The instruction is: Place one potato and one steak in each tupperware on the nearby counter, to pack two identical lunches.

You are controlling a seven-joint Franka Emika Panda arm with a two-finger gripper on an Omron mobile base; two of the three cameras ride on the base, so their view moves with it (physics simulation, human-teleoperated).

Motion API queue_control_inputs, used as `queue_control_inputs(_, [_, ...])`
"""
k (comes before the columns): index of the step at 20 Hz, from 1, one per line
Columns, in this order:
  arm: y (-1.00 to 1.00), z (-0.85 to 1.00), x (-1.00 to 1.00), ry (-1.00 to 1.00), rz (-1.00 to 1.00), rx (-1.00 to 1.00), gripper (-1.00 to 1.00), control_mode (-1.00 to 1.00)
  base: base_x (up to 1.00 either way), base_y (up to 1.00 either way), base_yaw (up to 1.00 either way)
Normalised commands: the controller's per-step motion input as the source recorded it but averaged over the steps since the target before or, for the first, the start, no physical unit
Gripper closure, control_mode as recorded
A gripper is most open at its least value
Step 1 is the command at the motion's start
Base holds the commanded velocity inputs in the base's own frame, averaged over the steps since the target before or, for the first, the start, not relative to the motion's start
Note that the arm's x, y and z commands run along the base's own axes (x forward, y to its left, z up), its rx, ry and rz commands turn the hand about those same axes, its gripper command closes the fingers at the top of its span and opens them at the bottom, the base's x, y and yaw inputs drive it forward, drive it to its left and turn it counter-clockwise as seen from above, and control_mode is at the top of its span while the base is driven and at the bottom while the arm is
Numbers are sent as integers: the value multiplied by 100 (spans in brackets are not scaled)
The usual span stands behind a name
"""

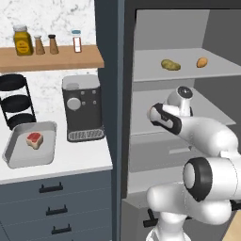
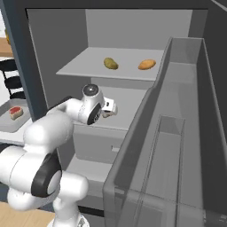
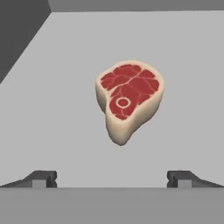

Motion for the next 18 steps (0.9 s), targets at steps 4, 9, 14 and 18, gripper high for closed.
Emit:
queue_control_inputs(4, [-5, -18, 29, 7, -1, 0, -100, -100, 0, 0, 0])
queue_control_inputs(9, [-18, -7, 28, 6, 0, 0, -100, -100, 0, 0, 0])
queue_control_inputs(14, [-9, -11, 32, 6, 0, 0, -100, -100, 0, 0, 0])
queue_control_inputs(18, [0, -11, 11, 2, 0, 0, -100, -100, 0, 0, 0])
